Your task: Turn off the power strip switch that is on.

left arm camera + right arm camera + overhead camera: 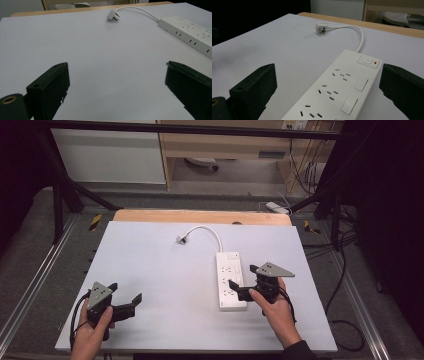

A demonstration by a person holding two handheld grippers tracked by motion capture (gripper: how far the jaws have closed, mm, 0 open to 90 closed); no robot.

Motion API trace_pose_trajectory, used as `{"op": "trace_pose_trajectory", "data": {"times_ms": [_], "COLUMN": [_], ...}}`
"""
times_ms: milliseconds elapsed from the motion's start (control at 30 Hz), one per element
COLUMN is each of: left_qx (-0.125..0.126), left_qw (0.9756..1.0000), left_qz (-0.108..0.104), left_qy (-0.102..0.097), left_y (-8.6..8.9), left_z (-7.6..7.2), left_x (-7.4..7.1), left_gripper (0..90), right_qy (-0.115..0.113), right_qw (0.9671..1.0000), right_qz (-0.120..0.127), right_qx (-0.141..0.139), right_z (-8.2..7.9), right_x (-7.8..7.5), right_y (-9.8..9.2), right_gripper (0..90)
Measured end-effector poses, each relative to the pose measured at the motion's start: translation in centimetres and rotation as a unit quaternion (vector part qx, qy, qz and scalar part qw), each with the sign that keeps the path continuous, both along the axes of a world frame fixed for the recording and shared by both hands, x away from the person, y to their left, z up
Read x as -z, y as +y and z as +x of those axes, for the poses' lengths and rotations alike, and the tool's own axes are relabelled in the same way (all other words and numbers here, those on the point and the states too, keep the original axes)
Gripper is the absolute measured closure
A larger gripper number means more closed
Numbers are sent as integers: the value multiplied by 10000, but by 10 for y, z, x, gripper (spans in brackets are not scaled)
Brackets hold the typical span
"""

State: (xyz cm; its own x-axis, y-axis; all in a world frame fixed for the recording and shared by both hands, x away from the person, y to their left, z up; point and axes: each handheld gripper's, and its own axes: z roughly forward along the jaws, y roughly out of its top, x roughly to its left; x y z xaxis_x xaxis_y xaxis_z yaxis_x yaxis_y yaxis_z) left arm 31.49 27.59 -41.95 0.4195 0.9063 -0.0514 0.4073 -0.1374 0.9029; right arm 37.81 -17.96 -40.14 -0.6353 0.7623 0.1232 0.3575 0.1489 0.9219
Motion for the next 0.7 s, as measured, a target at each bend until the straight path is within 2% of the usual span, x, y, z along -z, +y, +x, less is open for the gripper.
{"op": "trace_pose_trajectory", "data": {"times_ms": [67,167,233,333,700], "left_qx": [6,26,31,24,-107], "left_qw": [10000,10000,10000,10000,9999], "left_qz": [5,20,17,6,-78], "left_qy": [-8,-33,-33,-47,-83], "left_y": [0,0,0,1,11], "left_z": [0,0,-1,-1,-4], "left_x": [0,-1,-1,-2,-3], "left_gripper": [56,56,55,55,55], "right_qy": [7,13,-21,-15,-132], "right_qw": [10000,9998,9999,9997,9997], "right_qz": [16,192,151,216,203], "right_qx": [26,65,67,151,63], "right_z": [0,0,0,1,-3], "right_x": [-2,-5,-7,-10,-23], "right_y": [-1,-4,-5,-6,-11], "right_gripper": [19,16,16,19,23]}}
